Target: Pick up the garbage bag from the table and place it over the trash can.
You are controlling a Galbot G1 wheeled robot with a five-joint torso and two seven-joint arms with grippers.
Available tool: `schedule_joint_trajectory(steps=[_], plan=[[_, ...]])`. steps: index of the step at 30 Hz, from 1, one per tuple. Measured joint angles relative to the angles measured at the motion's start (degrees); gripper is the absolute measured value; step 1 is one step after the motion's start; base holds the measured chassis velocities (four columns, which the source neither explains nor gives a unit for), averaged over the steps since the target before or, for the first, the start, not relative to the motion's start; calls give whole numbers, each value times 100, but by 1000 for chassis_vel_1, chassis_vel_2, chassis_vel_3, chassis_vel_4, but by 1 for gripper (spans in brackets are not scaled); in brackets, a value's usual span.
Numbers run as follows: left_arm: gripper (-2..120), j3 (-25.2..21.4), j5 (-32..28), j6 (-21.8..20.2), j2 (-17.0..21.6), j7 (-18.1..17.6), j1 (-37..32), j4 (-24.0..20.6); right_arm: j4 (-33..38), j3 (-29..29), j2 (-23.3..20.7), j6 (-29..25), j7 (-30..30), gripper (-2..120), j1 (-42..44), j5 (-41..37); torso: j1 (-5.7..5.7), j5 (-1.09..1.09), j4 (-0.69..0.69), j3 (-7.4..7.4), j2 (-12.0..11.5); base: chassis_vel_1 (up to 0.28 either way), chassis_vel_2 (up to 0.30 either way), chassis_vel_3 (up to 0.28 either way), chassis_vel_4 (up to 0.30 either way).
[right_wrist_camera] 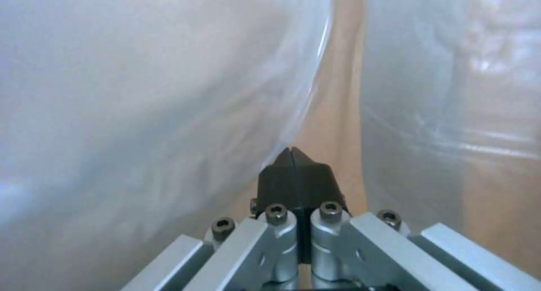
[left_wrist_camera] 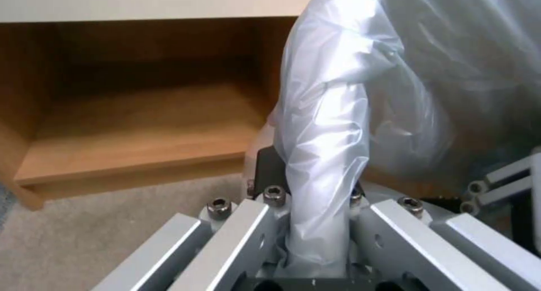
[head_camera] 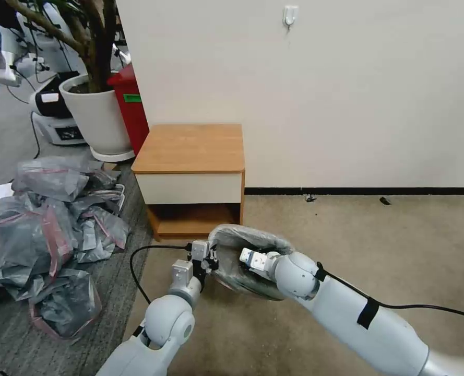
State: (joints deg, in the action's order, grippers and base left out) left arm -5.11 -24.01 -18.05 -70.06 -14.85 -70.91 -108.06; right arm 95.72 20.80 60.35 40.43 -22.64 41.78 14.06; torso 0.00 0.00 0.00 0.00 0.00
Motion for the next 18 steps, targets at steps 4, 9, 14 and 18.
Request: schedule_joint_trajectory(steps=[4, 9, 14, 18], plan=[[2, 13, -27, -3, -13, -25, 20, 30, 188, -6, -92, -1, 8, 0, 18, -8, 0, 0, 0, 0, 0, 0, 0, 0, 0], [2, 31, -80, -6, -43, -54, 57, 84, 440, -26, -225, -2, 13, 0, 40, -66, 0, 0, 0, 0, 0, 0, 0, 0, 0], [2, 43, -342, -23, -62, -173, 98, 120, 860, -140, -510, -5, 72, 0, 117, -362, 0, 0, 0, 0, 0, 0, 0, 0, 0], [2, 53, -693, -132, -55, -320, 105, 79, 1308, -369, -819, -25, 134, 0, 271, -649, 0, -1, 0, 0, 0, 0, 0, 0, 0]])
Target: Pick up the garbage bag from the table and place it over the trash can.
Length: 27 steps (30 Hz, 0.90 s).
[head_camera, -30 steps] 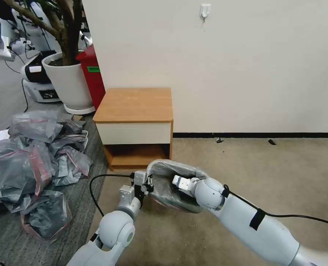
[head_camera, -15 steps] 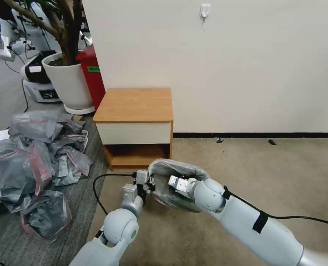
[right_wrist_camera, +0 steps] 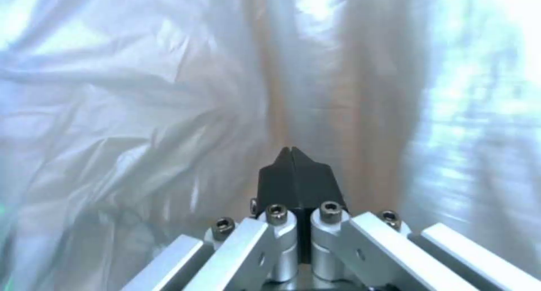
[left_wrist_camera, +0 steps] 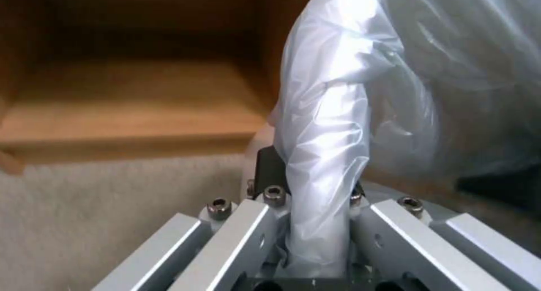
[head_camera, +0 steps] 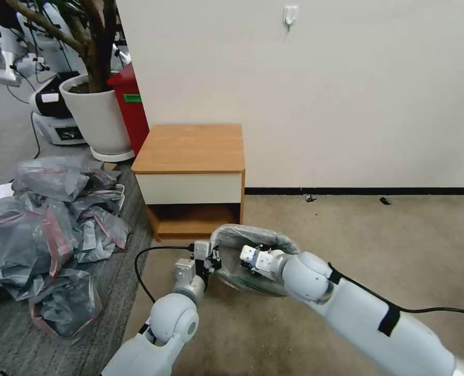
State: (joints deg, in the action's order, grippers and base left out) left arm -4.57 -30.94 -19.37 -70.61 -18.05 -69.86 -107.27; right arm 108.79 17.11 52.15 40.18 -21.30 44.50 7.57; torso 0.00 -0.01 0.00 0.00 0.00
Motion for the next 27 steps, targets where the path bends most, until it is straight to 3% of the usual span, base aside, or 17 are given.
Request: schedule_joint_trajectory(steps=[8, 11, 12, 14, 16, 17, 20, 21, 24, 27], plan=[[2, -100, -822, -243, 177, -407, -103, -397, 1256, -1065, -739, -351, 106, 0, 722, -452, 0, 0, -1, 0, 0, 0, 0, 0, 0], [2, -326, -1592, -557, 372, -811, -243, -778, 2018, -2097, -1100, -698, 503, 0, 1462, -885, 0, 1, -1, 1, 1, 0, 0, 0, 0], [2, -326, -1592, -557, 372, -811, -243, -778, 2018, -2097, -1100, -698, 503, 0, 1462, -885, 0, 1, -1, 1, 1, 0, 0, 0, 0], [2, -501, -2088, -773, 494, -1080, -347, -988, 2232, -2585, -1130, -1033, 1058, 0, 1884, -968, 0, 2, -1, 1, 1, 0, 0, 0, 0], [2, -731, -2684, -1029, 612, -1460, -475, -1230, 2349, -3110, -928, -1511, 1671, 0, 2365, -1000, 0, 3, 0, 0, 1, 0, 0, 0, 0], [2, -731, -2684, -1029, 612, -1460, -475, -1230, 2349, -3110, -928, -1511, 1671, 0, 2365, -1000, 0, 3, 0, 0, 1, 0, 0, 0, 0], [2, -923, -3373, -1269, 709, -1958, -632, -1481, 2380, -3652, -281, -2513, 2256, 0, 3114, -951, 0, 0, 0, 0, 2, 0, 0, 0, 0], [2, -923, -3373, -1269, 709, -1958, -632, -1481, 2380, -3652, -281, -2513, 2256, 0, 3114, -951, 0, 0, 0, 0, 2, 0, 0, 0, 0], [1, -970, -3944, -1397, 703, -2346, -742, -1575, 2281, -3779, 357, -3416, 2629, 10, 3775, -700, 0, 0, -1, 1, 2, 0, 0, 0, 0], [1, -961, -4074, -1434, 675, -2478, -744, -1543, 2261, -3780, 618, -3585, 2705, 20, 3952, -576, 0, 2, -1, 1, 2, 0, 0, 0, 0]])
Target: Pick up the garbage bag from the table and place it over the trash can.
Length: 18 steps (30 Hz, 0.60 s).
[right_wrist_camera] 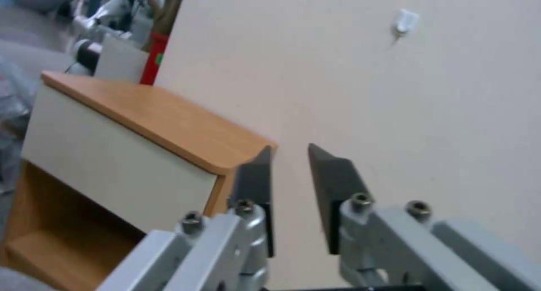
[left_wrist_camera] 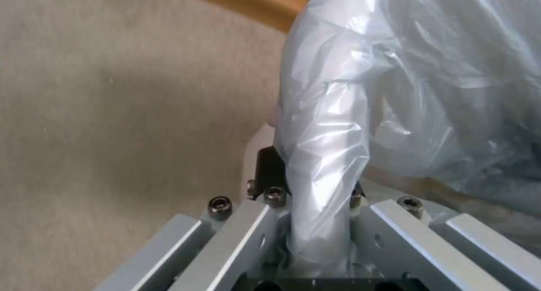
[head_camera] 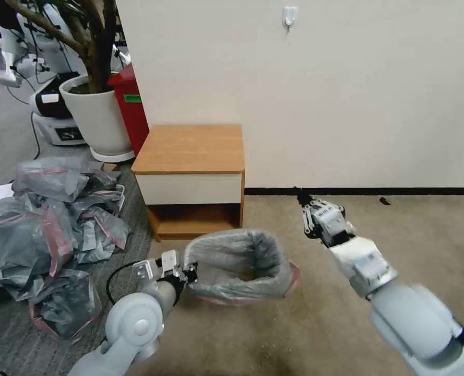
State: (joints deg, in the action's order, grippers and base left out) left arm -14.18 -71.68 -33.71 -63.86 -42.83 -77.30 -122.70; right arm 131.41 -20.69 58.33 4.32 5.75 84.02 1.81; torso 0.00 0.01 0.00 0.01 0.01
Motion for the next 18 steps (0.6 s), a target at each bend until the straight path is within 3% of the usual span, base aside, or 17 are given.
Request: schedule_joint_trajectory(steps=[3, 5, 7, 9, 11, 18], plan=[[1, 23, -101, -44, -1, -97, 33, 93, -7, 14, 225, -43, 24, 28, 95, 90, 0, 0, 1, 0, 0, 0, 0, 0, 0], [1, 53, -200, -88, 27, -203, 104, 168, -24, 51, 387, -45, 27, 39, 129, 145, 0, 0, 0, 0, 0, 0, 0, 0, 0], [1, 61, -205, -96, 40, -220, 120, 193, -34, 67, 428, -45, 27, 41, 138, 160, 0, 0, 0, 0, 0, 0, 0, 0, 0], [1, 109, -231, -142, 92, -244, 163, 289, -80, 113, 516, -45, 25, 53, 148, 211, 0, 0, 1, 0, 0, 0, 0, 0, 0], [1, 119, -233, -147, 97, -245, 171, 310, -89, 118, 525, -45, 25, 57, 145, 217, 0, 0, 1, 0, 0, 0, 0, 0, 0], [1, 217, -241, -209, 123, -291, 246, 529, -205, 90, 436, -23, 72, 86, -4, 160, 0, -1, 1, -1, 0, 0, 0, 0, 0]])
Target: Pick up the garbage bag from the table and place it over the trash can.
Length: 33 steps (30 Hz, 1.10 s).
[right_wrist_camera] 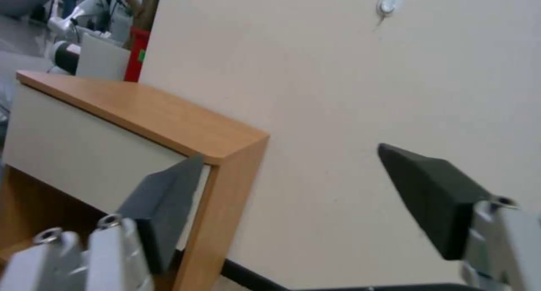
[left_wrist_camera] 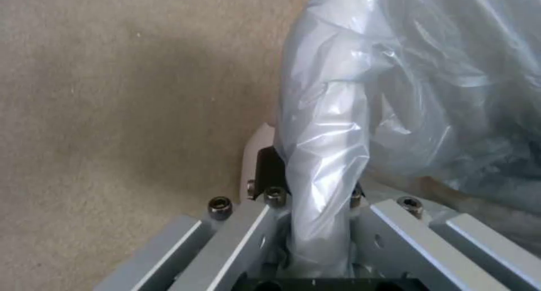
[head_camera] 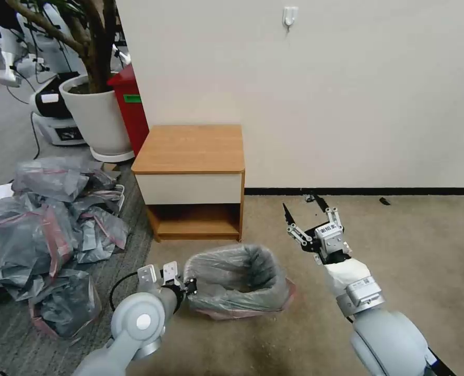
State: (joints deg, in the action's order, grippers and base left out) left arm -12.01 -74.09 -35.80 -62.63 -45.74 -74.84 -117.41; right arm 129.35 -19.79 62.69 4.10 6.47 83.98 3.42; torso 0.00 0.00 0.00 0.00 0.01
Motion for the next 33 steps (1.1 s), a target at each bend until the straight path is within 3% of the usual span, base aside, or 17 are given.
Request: schedule_joint_trajectory(steps=[4, 13, 17, 19, 25, 33], plan=[[1, 48, 10, -17, 8, -2, 40, 88, -28, 6, -14, 9, 18, 96, -37, -73, 0, 0, 0, 0, -1, 0, 0, 0, 0], [5, 68, 43, -51, 10, 33, 83, 167, -88, 10, -54, 19, 33, 97, -152, -157, 0, -1, 0, 0, 0, 0, 0, 0, 0], [21, 67, 53, -73, 7, 41, 74, 173, -106, 2, -56, 24, 39, 97, -169, -186, 0, -1, 0, 0, 0, 0, 0, 0, 0], [23, 68, 53, -74, 6, 41, 72, 170, -106, 1, -57, 25, 40, 97, -169, -187, 0, 0, 0, 0, -1, 0, 0, 0, 0], [50, 62, 34, -137, 12, 67, 58, 73, -106, -21, -53, 28, 50, 97, -159, -192, 0, 2, -1, 0, -1, 0, 0, 0, 0], [59, -57, -32, -161, 89, 158, -9, -95, -73, -41, -34, 47, 52, 97, -147, -213, 0, 0, -1, -1, -1, 0, 0, 0, 0]])
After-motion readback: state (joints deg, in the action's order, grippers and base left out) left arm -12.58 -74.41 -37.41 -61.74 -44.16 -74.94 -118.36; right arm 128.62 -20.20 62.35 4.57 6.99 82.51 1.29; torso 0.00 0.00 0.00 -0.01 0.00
